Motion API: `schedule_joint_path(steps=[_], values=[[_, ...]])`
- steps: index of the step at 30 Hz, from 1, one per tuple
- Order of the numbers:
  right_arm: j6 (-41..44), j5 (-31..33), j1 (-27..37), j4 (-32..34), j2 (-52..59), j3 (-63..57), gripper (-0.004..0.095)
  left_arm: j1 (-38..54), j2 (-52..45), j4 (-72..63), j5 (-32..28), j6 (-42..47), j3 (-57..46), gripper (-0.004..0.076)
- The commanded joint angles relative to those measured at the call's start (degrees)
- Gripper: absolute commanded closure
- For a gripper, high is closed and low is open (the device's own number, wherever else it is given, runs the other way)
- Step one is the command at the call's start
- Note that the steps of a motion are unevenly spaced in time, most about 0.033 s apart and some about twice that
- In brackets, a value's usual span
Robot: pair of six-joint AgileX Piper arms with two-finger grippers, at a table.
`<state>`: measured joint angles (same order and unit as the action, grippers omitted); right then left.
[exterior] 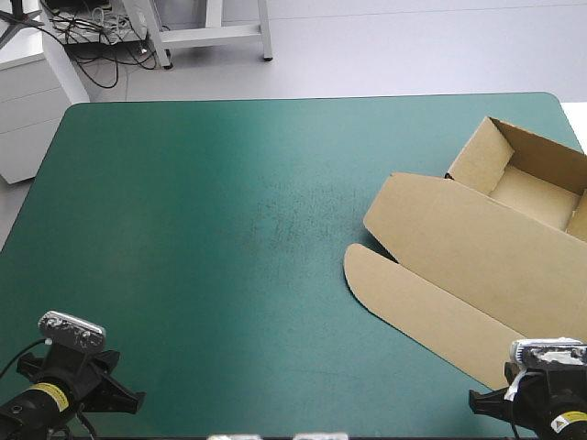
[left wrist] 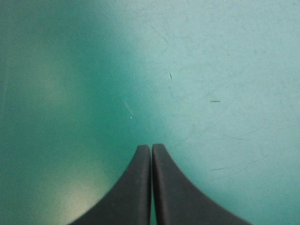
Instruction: Fold the box
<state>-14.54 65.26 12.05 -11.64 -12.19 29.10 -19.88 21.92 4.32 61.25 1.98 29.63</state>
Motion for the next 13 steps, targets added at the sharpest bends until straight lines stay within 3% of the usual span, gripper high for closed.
schedule_joint_path(steps=[1, 13], values=[[-0.2, -5.5, 0.0, -0.7, 1.2, 0.8, 0.0928, -0.2, 0.7, 0.0, -3.1, 1.4, 1.3, 0.0734], [-0.3, -4.4, 0.0, -0.7, 1.3, 0.8, 0.0928, -0.2, 0.7, 0.0, -3.1, 1.4, 1.3, 0.0734]])
